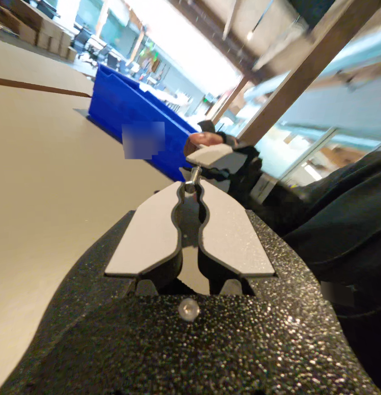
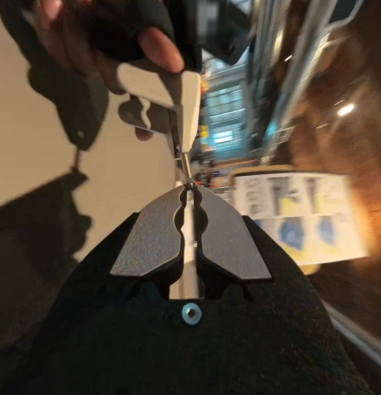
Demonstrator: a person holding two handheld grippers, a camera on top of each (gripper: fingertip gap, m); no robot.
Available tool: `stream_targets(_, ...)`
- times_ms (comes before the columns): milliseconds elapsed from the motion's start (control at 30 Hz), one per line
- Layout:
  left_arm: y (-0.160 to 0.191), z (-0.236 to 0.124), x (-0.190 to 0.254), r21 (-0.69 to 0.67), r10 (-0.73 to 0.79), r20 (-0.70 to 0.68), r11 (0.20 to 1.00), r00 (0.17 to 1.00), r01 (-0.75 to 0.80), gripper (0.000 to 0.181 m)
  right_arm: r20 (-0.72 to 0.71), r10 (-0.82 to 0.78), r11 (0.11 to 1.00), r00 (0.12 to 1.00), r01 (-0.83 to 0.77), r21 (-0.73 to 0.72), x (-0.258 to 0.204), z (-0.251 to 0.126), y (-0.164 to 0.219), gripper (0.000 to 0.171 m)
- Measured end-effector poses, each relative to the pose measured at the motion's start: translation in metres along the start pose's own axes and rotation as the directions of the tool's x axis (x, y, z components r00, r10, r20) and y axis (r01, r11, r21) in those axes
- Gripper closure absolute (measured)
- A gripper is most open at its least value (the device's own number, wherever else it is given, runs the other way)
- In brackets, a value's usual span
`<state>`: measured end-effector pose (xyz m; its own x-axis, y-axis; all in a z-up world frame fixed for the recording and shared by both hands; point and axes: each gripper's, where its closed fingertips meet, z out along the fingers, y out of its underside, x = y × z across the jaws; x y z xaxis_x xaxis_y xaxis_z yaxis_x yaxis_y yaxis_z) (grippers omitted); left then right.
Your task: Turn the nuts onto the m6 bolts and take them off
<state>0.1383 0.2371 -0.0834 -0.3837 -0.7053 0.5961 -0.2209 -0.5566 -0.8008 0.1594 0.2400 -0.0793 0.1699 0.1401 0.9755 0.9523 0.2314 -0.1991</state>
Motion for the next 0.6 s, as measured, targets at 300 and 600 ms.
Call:
stream_targets(300, -0.012, -0.007, 0.015, 0.099, 0.16, -0.021, 0.983, 0.987, -0.157, 0.171, 0.26, 0.548, 0.814, 0.795, -0.578, 0.05, -0.005, -0.005, -0.012, 0.137)
stream_targets(600, -0.002, 0.0, 0.023, 0.051, 0.228, -0.05, 0.973, 0.972, -0.225, 0.171, 0.464, 0.788, 0.457, 0.406, -0.889, 0.001, 0.004, -0.013, -0.029, 0.142)
